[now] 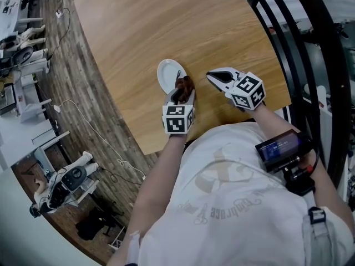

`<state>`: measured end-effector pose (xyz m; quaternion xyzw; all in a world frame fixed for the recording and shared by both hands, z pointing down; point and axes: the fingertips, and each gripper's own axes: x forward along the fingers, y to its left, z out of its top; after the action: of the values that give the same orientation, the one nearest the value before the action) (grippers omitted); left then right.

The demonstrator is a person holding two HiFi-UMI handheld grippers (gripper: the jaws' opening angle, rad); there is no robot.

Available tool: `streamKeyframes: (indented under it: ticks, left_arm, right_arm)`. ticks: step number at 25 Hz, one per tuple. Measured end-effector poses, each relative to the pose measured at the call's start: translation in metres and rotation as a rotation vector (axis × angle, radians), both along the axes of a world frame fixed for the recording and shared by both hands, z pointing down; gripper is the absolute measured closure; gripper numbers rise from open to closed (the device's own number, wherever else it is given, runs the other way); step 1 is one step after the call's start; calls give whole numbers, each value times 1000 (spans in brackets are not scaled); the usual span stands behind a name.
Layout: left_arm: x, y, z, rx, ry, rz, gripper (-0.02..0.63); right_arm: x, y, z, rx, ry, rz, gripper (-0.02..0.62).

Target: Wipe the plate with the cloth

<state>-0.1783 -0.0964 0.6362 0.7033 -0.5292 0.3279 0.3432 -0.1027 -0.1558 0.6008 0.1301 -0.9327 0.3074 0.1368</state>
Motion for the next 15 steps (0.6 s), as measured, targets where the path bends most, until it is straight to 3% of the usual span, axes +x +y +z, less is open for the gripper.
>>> streamKeyframes:
  ticks: [6,15]
  left_arm:
    - [-10,-23,-7,36,4,-12,437]
    - [-73,-6,-9,5,-75,-148,437]
  right_arm:
    - [1,-2,0,-4,4,8,581]
    - [0,-1,0,-8,0,7,581]
